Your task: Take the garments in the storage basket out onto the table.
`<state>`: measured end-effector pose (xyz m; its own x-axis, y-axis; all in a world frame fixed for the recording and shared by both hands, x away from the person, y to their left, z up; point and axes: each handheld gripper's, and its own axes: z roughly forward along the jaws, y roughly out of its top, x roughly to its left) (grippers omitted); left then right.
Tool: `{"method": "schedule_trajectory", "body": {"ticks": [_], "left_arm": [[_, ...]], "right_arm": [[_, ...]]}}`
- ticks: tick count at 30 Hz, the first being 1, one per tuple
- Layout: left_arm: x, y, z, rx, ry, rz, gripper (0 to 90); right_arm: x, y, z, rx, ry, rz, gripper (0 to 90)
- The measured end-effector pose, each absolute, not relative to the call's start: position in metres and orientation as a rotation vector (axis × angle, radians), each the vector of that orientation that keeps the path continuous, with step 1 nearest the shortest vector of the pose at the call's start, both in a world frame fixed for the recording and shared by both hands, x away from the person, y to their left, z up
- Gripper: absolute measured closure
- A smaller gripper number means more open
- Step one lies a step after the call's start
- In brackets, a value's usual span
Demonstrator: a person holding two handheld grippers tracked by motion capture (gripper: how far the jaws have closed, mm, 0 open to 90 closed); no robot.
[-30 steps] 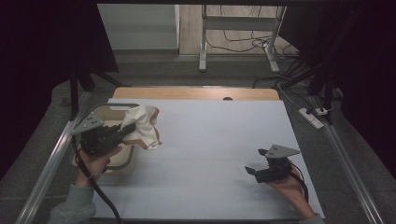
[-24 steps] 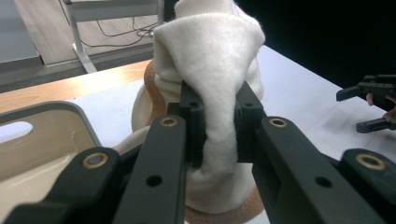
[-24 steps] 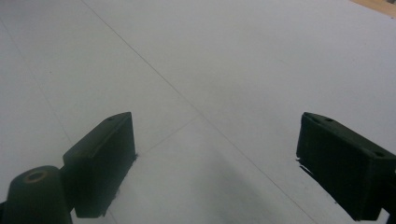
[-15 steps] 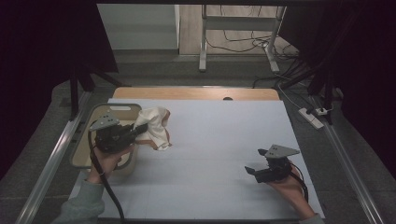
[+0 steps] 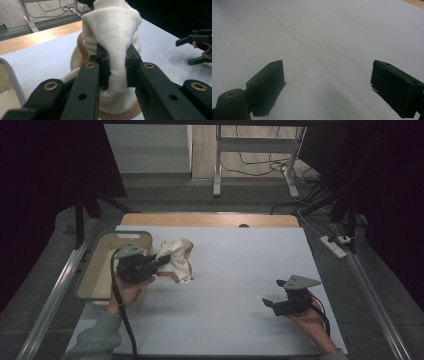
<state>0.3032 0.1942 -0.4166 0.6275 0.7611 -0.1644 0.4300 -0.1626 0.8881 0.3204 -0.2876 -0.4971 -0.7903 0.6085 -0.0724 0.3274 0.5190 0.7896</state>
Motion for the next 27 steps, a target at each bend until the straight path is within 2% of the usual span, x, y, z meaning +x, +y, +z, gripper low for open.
{"method": "schedule_trajectory", "body": {"ticks": [27], "left_arm": [[0.326, 0.140, -0.445, 1.904, 0.909, 0.295, 77.6]], "right_arm": [[0.321, -0.288, -0.497, 0.776, 2.425, 1.158, 11.6]]}}
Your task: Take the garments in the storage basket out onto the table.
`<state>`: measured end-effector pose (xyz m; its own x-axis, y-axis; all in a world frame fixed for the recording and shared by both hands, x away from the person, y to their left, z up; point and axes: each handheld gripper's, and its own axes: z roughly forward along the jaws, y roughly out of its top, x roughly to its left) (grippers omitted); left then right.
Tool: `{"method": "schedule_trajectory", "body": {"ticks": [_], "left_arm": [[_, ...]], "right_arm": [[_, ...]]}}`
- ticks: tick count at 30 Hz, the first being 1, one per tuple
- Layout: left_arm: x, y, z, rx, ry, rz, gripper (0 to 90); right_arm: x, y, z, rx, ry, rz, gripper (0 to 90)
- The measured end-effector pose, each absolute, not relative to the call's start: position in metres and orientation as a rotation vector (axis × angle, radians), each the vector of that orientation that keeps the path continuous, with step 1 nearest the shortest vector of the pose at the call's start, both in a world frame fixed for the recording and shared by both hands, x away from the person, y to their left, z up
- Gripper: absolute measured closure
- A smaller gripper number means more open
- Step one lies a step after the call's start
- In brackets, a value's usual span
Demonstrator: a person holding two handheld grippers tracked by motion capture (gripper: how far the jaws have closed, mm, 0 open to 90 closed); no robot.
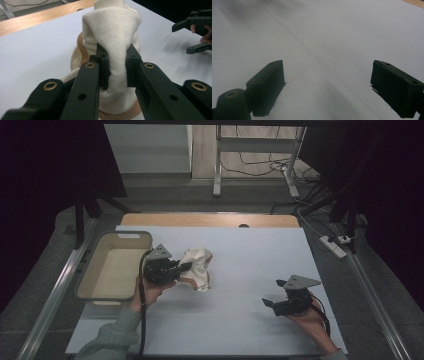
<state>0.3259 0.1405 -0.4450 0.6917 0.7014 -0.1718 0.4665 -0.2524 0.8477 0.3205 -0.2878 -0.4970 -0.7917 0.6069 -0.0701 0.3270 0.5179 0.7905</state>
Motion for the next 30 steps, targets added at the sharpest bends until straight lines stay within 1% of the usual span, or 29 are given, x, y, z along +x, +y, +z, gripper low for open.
{"method": "schedule_trajectory", "body": {"ticks": [11, 19, 30], "left_arm": [[0.334, 0.109, -0.454, 1.961, 0.861, 0.253, 77.2], [0.340, 0.096, -0.466, 1.983, 0.867, 0.223, 77.2], [0.347, 0.078, -0.487, 2.067, 0.867, 0.198, 76.8]], "right_arm": [[0.320, -0.287, -0.497, 0.774, 2.429, 1.154, 11.6], [0.321, -0.288, -0.498, 0.773, 2.430, 1.151, 11.7], [0.321, -0.287, -0.498, 0.773, 2.435, 1.150, 11.7]]}}
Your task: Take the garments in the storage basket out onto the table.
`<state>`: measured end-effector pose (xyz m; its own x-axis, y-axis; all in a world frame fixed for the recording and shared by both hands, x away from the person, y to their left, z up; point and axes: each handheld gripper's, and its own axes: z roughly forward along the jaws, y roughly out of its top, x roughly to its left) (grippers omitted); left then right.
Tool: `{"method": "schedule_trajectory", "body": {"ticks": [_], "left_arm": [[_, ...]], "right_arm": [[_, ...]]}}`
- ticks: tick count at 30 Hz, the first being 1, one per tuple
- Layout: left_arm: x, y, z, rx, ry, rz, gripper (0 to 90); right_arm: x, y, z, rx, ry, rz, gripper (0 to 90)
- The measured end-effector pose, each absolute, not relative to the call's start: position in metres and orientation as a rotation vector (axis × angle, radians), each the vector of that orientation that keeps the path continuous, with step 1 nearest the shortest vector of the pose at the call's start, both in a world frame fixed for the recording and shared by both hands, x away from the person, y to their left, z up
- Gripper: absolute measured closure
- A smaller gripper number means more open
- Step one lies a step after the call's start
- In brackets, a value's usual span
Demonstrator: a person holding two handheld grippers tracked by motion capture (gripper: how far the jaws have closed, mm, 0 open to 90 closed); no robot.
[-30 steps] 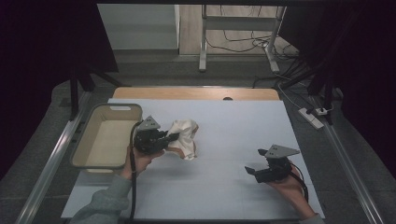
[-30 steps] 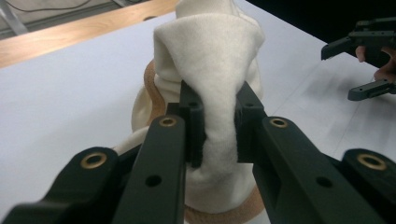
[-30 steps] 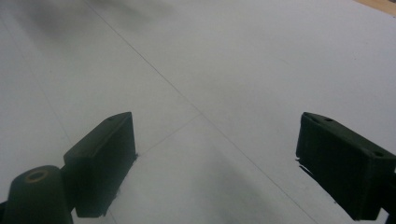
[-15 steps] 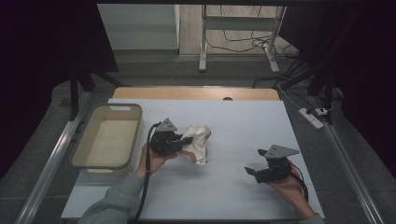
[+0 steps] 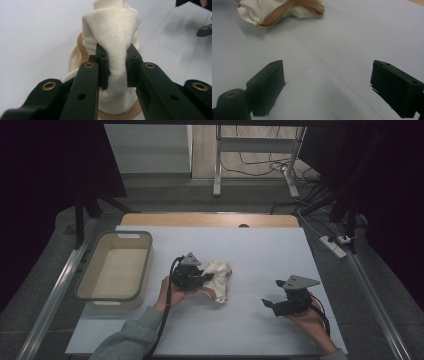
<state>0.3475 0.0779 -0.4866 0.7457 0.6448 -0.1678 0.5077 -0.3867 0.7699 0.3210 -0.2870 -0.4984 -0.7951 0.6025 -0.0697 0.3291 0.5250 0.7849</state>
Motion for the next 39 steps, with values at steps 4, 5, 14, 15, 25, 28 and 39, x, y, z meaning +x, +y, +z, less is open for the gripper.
{"method": "schedule_trajectory", "body": {"ticks": [4, 5, 14, 15, 25, 28, 39], "left_arm": [[0.350, 0.074, -0.493, 2.091, 0.869, 0.193, 76.6], [0.350, 0.073, -0.495, 2.100, 0.869, 0.193, 76.6], [0.353, 0.073, -0.504, 2.121, 0.894, 0.180, 75.2], [0.353, 0.073, -0.504, 2.121, 0.894, 0.180, 75.0], [0.350, 0.075, -0.497, 2.084, 0.862, 0.188, 45.8], [0.346, 0.078, -0.491, 2.064, 0.862, 0.240, 32.9], [0.337, 0.095, -0.471, 2.026, 0.852, 0.300, 24.9]], "right_arm": [[0.321, -0.287, -0.499, 0.772, 2.436, 1.147, 11.6], [0.321, -0.287, -0.499, 0.773, 2.436, 1.146, 11.7], [0.321, -0.287, -0.499, 0.775, 2.439, 1.142, 11.7], [0.321, -0.287, -0.499, 0.774, 2.439, 1.142, 11.7], [0.321, -0.287, -0.499, 0.775, 2.440, 1.140, 11.7], [0.321, -0.287, -0.499, 0.776, 2.439, 1.143, 11.7], [0.321, -0.288, -0.498, 0.775, 2.440, 1.143, 11.7]]}}
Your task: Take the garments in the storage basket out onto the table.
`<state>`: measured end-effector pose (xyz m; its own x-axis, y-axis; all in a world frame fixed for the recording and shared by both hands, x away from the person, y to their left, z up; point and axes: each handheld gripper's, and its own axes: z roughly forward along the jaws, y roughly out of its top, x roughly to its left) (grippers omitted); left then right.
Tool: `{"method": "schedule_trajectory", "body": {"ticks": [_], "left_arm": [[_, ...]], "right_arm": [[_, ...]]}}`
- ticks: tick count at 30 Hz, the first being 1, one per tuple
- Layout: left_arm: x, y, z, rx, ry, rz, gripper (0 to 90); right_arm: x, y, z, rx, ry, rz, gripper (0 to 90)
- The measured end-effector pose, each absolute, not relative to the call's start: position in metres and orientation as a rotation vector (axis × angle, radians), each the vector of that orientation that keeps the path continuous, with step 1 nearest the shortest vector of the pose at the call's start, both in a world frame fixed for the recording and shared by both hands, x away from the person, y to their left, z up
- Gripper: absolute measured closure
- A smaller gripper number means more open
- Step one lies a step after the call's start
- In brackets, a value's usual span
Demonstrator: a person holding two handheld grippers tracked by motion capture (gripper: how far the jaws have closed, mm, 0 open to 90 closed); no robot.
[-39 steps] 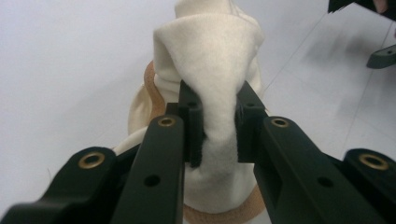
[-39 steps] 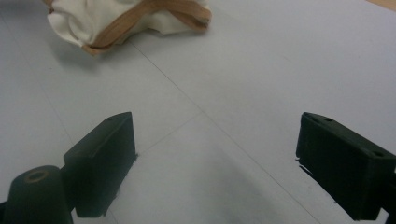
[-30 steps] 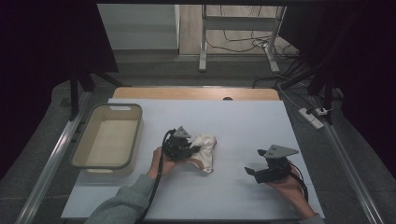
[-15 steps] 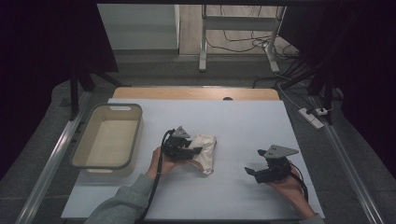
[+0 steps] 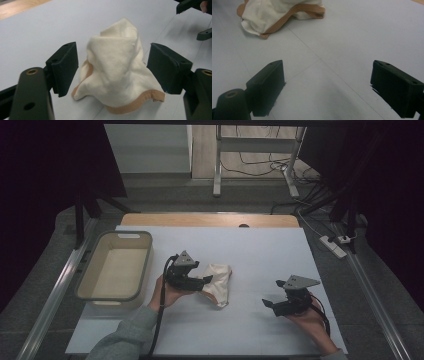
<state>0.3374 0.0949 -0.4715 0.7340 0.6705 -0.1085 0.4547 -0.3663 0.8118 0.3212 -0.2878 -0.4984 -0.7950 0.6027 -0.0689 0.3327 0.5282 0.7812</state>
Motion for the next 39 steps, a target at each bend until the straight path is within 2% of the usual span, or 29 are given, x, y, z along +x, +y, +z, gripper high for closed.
{"method": "schedule_trajectory", "body": {"ticks": [19, 39], "left_arm": [[0.322, 0.124, -0.462, 2.006, 0.871, 0.347, 25.6], [0.282, 0.169, -0.463, 1.979, 0.909, 0.410, 25.4]], "right_arm": [[0.321, -0.289, -0.498, 0.774, 2.434, 1.143, 11.7], [0.320, -0.289, -0.497, 0.772, 2.427, 1.156, 11.7]]}}
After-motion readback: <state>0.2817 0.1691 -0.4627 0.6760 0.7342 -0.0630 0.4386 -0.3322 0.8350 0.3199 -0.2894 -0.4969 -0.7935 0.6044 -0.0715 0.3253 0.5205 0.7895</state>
